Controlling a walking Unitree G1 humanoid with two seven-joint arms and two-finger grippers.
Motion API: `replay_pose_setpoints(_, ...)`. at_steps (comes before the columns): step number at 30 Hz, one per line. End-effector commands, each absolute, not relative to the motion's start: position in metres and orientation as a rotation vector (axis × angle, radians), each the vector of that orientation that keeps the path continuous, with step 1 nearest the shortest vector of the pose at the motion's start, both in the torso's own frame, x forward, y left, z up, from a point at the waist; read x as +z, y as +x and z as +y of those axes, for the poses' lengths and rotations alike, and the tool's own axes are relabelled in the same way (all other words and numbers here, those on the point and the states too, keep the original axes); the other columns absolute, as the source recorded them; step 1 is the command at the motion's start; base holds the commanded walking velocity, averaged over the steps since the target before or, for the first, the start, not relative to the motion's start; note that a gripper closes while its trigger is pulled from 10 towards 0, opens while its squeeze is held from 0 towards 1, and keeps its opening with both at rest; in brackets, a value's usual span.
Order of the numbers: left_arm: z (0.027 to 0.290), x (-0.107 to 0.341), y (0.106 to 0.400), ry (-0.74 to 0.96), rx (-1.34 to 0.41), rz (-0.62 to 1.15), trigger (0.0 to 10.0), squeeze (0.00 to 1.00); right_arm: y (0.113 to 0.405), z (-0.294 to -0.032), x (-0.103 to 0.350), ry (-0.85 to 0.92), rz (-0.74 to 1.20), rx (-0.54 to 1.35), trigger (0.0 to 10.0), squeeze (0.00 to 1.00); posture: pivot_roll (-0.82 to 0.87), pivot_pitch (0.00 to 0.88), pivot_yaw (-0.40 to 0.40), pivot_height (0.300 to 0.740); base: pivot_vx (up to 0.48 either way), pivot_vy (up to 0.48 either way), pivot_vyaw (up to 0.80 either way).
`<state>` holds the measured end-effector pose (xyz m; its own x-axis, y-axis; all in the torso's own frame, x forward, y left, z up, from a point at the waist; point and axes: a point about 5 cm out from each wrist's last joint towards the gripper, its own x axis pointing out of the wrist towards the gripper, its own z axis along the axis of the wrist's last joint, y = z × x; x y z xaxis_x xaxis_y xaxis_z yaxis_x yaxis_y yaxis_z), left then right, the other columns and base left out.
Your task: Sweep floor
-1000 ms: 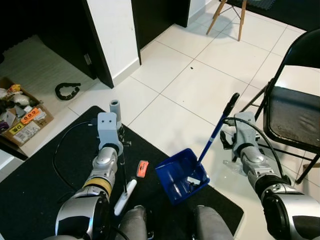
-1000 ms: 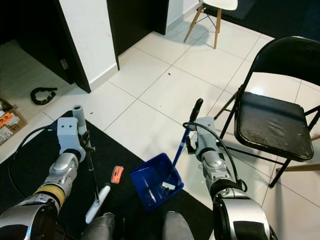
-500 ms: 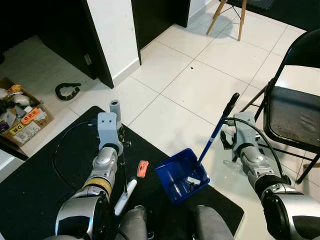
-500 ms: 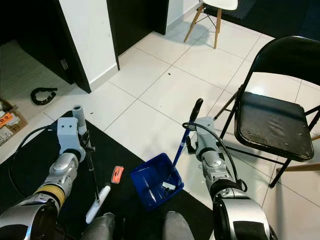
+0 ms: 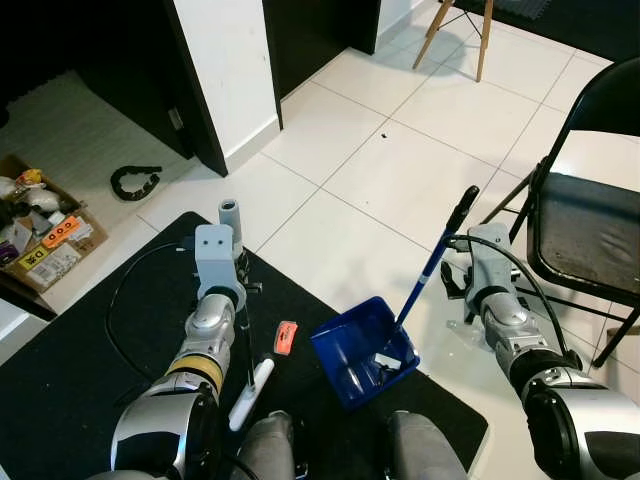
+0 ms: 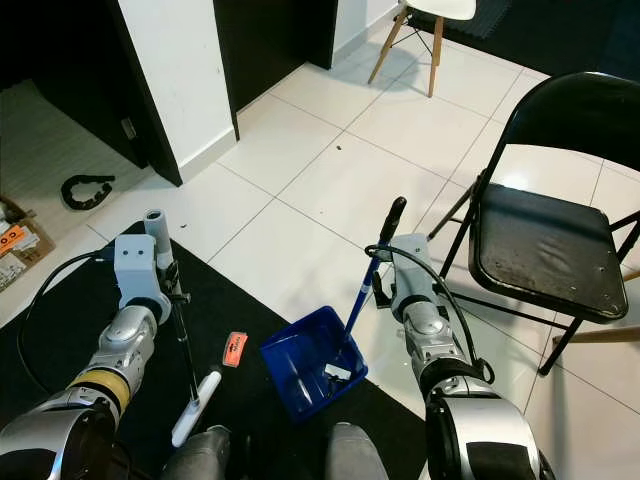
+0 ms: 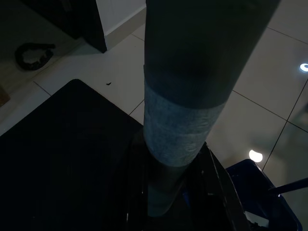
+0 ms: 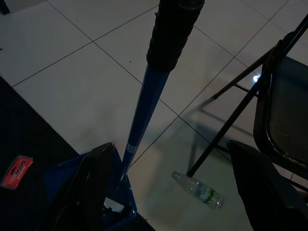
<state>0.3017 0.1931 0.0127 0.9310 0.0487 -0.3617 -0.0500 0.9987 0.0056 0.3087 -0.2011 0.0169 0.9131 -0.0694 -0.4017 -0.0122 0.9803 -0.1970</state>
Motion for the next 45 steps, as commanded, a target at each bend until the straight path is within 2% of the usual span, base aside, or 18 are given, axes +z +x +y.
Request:
replay_pose_setpoints(1,0.1851,-0.0085,0.2852,-0.035,0.042,0.480,10.0,0.00,0.3068,-0.2015,0.0148,-0.201,0.428,-0.026,10.0,0.00,-0.05,0.067,-0.037,0.740,0.000,0.000,0.00)
replay_pose_setpoints(45,0.1858,-0.0045,0.2899,-0.029,0.042,0.473,10.0,0.00,0.3106,-0.2010,0.0181,-0.192,0.428,-0.032,10.0,0.00,-0.06,0.079,-0.023,0.740,0.000,0.000,0.00)
